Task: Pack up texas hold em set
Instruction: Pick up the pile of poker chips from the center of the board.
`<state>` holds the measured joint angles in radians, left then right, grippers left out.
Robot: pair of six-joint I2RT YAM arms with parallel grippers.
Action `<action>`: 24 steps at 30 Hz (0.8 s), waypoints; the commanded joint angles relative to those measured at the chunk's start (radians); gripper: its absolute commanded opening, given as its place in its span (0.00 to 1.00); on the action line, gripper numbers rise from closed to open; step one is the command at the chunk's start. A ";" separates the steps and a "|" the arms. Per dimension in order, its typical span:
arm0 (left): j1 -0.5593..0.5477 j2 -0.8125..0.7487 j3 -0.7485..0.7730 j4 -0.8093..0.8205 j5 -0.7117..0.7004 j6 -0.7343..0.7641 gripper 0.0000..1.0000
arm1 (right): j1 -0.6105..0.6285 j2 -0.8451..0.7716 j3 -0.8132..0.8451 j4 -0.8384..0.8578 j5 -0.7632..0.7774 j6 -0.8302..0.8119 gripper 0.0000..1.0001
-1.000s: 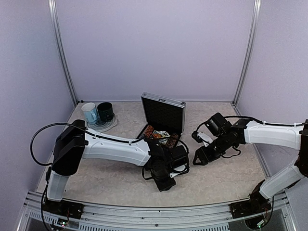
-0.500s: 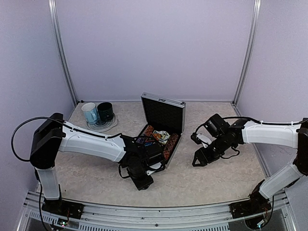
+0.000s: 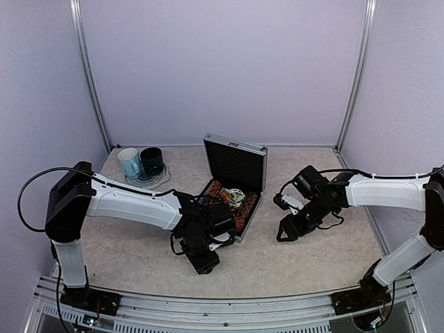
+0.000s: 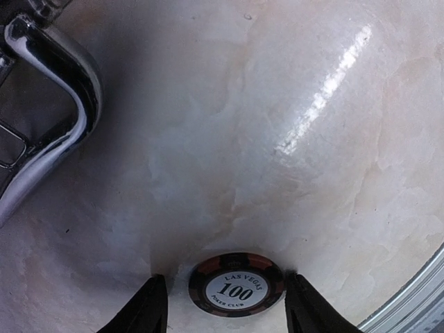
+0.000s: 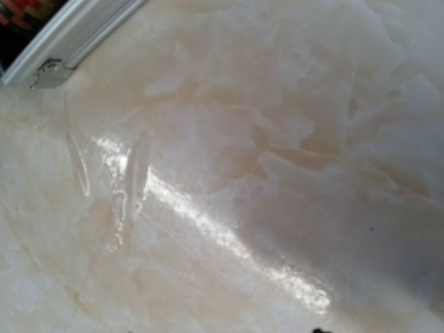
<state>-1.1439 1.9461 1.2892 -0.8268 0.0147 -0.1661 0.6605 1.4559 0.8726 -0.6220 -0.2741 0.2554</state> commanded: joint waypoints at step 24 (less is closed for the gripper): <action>-0.014 0.043 0.043 -0.060 -0.070 -0.015 0.39 | -0.009 0.000 0.040 -0.005 -0.005 -0.015 0.54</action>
<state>-1.1526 1.9728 1.3308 -0.8768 -0.0307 -0.1730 0.6605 1.4559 0.8749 -0.6228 -0.2737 0.2478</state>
